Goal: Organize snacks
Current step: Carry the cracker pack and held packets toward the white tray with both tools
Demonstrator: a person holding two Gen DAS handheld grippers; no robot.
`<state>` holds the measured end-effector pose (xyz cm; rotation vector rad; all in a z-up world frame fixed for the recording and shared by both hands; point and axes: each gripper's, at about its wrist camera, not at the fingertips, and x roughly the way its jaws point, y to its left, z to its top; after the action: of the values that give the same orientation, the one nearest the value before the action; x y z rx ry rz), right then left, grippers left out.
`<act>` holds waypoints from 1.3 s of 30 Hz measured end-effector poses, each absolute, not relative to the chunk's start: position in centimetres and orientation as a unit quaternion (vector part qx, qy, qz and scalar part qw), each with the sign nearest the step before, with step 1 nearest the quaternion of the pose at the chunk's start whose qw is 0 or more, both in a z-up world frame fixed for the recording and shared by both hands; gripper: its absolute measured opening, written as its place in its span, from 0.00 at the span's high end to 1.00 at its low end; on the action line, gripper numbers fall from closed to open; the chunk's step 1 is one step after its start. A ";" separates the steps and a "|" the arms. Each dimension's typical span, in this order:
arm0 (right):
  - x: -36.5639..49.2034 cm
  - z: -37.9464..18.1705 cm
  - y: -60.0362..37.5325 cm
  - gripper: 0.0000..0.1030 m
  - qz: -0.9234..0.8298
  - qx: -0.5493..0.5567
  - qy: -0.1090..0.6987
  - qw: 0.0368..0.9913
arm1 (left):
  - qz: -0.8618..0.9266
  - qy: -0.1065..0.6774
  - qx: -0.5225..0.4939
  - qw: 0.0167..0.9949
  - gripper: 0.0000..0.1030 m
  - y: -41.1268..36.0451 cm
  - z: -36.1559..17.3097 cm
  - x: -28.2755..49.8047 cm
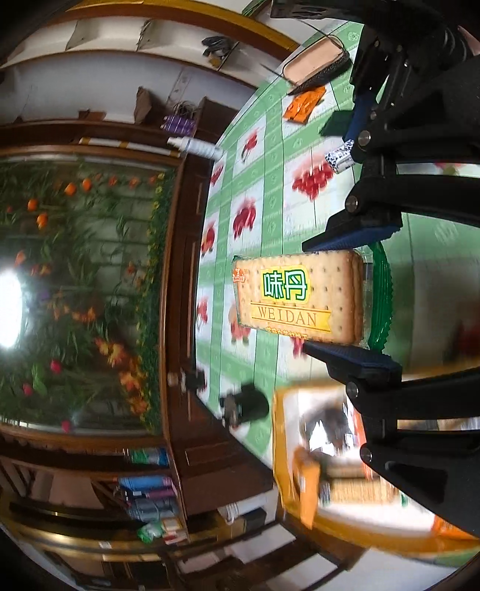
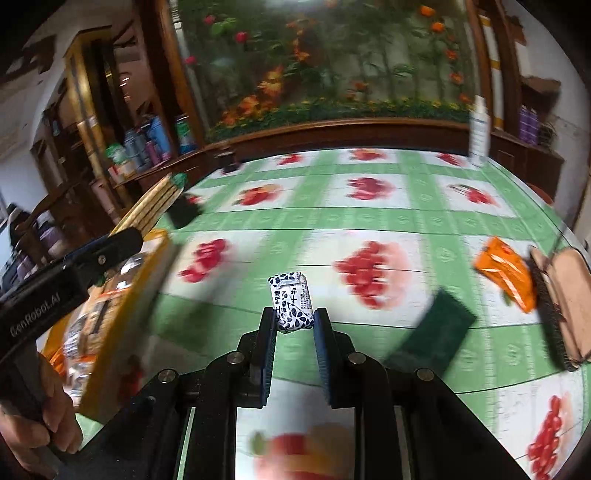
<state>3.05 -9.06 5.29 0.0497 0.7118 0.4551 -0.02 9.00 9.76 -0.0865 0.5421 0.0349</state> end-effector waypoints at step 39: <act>2.4 2.3 11.5 0.78 0.359 -0.028 0.394 0.846 | 0.193 0.285 -0.084 0.935 0.56 22.8 4.4 -6.5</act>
<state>2.44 11.46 2.34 -0.0595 0.8318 0.7565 -6.53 22.78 4.41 -0.1719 0.5824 0.3954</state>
